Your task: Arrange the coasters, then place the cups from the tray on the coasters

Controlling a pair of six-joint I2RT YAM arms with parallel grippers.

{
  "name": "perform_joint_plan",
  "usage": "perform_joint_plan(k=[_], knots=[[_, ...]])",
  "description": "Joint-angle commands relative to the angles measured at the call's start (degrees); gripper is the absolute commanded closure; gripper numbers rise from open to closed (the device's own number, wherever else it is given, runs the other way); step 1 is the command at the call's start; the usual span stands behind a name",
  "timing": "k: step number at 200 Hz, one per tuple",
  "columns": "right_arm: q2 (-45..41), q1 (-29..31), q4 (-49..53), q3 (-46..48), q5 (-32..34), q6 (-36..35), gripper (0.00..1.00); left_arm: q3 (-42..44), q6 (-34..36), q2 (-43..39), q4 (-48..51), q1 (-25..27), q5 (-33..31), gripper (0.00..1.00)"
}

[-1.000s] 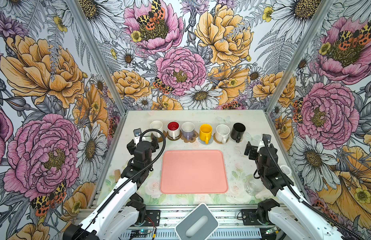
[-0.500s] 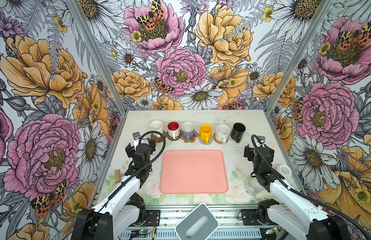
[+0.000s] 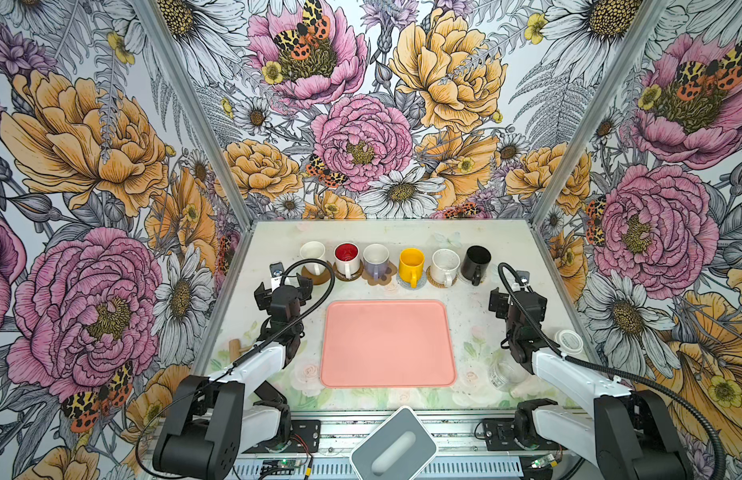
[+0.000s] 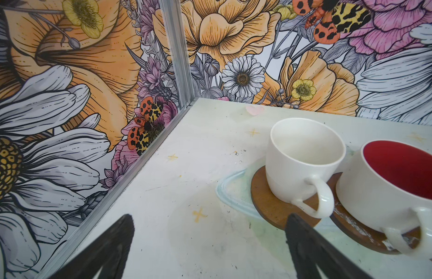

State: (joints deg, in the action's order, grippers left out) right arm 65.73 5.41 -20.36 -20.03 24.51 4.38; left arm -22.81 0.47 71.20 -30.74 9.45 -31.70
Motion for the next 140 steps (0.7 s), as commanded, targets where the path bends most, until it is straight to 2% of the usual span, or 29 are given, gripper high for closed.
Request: perform_joint_plan(k=[1, 37, 74, 104, 140], knots=[[2.14, -1.16, -3.22, -1.11, -3.33, -0.57, 0.0, 1.61, 2.35, 3.14, -9.28, -0.58, 0.66, 0.01], [4.81, -2.83, -4.13, -2.51, -7.79, -0.71, 0.0, 2.77, 3.29, 7.05, -16.0, -0.56, 0.64, 0.01], [6.96, -4.0, -11.48, -1.34, -9.47, -0.36, 0.01, 2.86, 3.88, 10.73, -21.39, -0.66, 2.22, 0.01], [8.57, -4.97, -13.43, -1.87, -10.71, -0.25, 0.01, 2.69, 4.74, 14.77, -25.88, -0.35, 2.3, 0.01], [10.76, -6.13, -14.97, -2.97, -12.89, -0.33, 0.0, 1.9, 4.37, 14.5, -23.55, -0.75, 3.53, 0.01]])
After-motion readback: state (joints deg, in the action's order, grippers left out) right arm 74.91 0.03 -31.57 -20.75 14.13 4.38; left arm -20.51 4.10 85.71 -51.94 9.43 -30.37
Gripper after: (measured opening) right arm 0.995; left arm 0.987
